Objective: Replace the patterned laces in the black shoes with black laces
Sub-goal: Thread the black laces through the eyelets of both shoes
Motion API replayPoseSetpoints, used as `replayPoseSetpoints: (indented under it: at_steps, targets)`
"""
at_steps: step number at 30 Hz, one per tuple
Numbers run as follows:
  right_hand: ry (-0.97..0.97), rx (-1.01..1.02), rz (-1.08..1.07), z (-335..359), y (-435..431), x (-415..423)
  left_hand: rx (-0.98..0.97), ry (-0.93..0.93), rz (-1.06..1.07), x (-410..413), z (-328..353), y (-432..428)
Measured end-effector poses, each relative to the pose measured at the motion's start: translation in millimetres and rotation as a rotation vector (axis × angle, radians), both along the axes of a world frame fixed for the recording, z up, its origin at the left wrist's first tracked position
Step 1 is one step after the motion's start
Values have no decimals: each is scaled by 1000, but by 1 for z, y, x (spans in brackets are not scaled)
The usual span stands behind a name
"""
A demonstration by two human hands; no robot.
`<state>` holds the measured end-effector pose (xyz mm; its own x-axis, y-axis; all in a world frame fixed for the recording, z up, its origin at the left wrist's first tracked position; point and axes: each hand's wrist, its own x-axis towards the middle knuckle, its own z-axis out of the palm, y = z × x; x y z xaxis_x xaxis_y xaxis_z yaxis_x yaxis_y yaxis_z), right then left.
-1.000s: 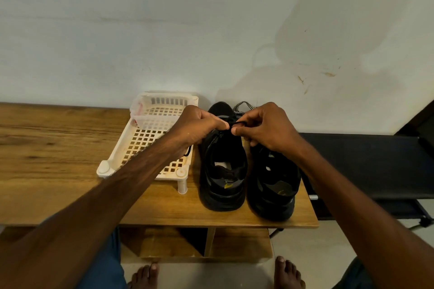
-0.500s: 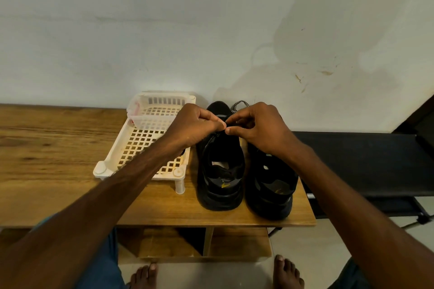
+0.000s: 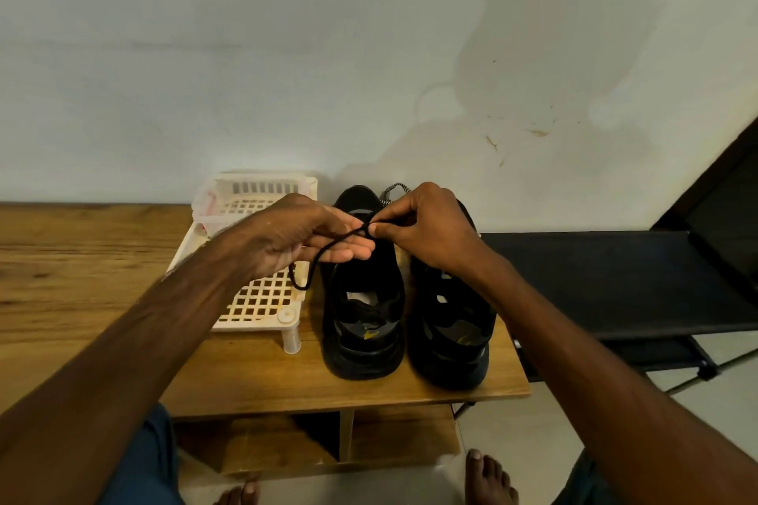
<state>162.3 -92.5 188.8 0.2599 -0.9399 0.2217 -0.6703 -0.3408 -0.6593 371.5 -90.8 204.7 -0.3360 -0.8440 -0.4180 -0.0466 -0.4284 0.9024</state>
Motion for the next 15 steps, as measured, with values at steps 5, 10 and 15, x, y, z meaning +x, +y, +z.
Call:
replayPoseSetpoints:
  at_steps: [5, 10, 15]
  targets:
    - [-8, 7, -1, 0, -1, -2, -77, -25, -13, 0, -4, 2]
    - [40, -19, 5, 1, -2, 2, -277, -159, 9, -7, -6, 6]
    - [-26, -23, 37, 0, -4, -3, -247, -121, 44, -8, -6, 3]
